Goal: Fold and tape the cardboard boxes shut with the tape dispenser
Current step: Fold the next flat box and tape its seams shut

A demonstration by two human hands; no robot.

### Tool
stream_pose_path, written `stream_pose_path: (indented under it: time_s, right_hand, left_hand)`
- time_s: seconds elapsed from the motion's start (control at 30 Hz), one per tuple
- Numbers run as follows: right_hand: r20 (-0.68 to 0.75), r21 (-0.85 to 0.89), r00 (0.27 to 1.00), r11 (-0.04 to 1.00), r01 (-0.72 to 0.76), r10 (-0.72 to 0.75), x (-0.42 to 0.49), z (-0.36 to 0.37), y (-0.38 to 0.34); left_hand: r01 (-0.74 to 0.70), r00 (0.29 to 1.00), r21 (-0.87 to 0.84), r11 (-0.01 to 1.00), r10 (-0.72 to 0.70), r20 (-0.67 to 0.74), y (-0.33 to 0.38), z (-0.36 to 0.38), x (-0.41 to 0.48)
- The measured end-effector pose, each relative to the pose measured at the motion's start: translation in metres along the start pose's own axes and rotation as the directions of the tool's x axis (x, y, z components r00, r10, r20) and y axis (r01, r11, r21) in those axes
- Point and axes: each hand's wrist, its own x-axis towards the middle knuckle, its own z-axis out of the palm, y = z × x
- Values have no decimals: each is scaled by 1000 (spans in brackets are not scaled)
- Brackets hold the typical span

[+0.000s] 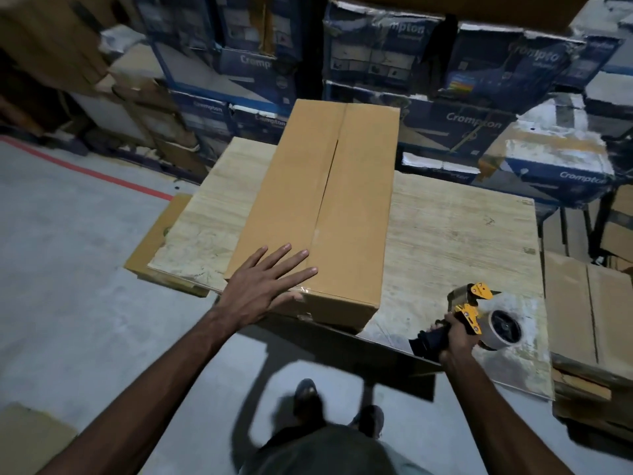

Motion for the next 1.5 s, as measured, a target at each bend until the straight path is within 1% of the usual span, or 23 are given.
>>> stream_pose_path:
  time_s: [0.1,0.23,0.37,0.43,0.5,0.53,0.57,0.6,0.67,0.7,0.73,0.77,0.8,0.83,0.87,0.9,1.0,1.07,1.1,1.17,1.23,1.4,1.5]
  right_hand:
    - [3,25,995,994,104,-105,7,-5,-5]
    - [128,30,979,987,156,-159,-39,-2,-16]
    - [230,9,928,954,301,-295,-82,1,-32]
    - [319,28,897,948,316,-308,-109,3,-43]
    - [410,26,860,947,322,-303,-139,3,-52]
    - [443,17,843,943,332,-305,-153,2,-55]
    - [466,5,830,939,343,-306,-168,2,-57]
    - [486,-10,819,935,354,-305,-184,2,-59]
    - [525,-45,794,922,384,-305,-208,1,-62]
    - [542,-68,779,908,413,-314,-218,1,-62]
    - [554,-94,761,883,460,-337,-225,0,-62]
    - [566,-123,736,844,522,-372,-232,0,-61]
    - [577,-160,701,784,600,-419,-238,0,-60]
    - [593,-204,650,693,691,-474,-245,0,-58]
    - [617,-254,585,571,781,-526,-249,-1,-56]
    - [648,-295,515,438,849,-562,-250,-2,-54]
    - [755,-355,347,98,930,-557,-246,-6,-45]
    - [797,-372,272,-84,925,-539,-240,-8,-41]
    - [805,-379,253,-136,915,-537,-238,-9,-40]
    - [810,-375,234,-166,912,-538,-237,-7,-39]
    - [810,-360,223,-160,919,-542,-237,-5,-40]
    - [805,-360,250,-109,927,-538,-234,-3,-39]
    - [823,-350,249,-112,930,-511,-230,-4,-36]
  left_hand:
    - [-4,998,17,1000,5,-57,-3,8,8]
    - [24,999,17,1000,-23,-31,3,9,38]
    - [48,998,-9,999,-48,-26,11,10,58]
    - [52,999,-13,999,-52,-11,10,10,54]
    - [78,996,-124,989,-83,-30,13,4,54]
    - [123,989,-269,955,-140,-42,18,-2,54]
    - [180,970,-450,875,-233,-65,26,-10,54]
    - [227,930,-617,754,-357,-93,35,-18,55]
    - [306,798,-809,502,-598,-70,56,-43,58]
    - [362,743,-853,376,-670,20,65,-60,61]
    - [432,705,-877,209,-684,184,73,-78,64]
    - [498,681,-867,-10,-615,398,81,-95,68]
    - [549,661,-801,-237,-463,590,87,-109,72]
    - [575,652,-710,-407,-296,698,92,-120,75]
    - [578,653,-634,-515,-174,737,95,-127,77]
    - [572,652,-587,-572,-117,749,98,-132,79]
    - [542,638,-555,-631,-120,760,103,-135,80]
    - [518,622,-517,-682,-115,775,102,-135,79]
    - [500,609,-475,-725,-96,787,100,-133,77]
    - [449,599,-380,-809,-43,799,100,-131,70]
    - [420,594,-332,-844,-21,805,102,-124,64]
    - [398,597,-283,-873,12,802,106,-108,50]
    - [398,575,-308,-864,-26,817,102,-103,45]
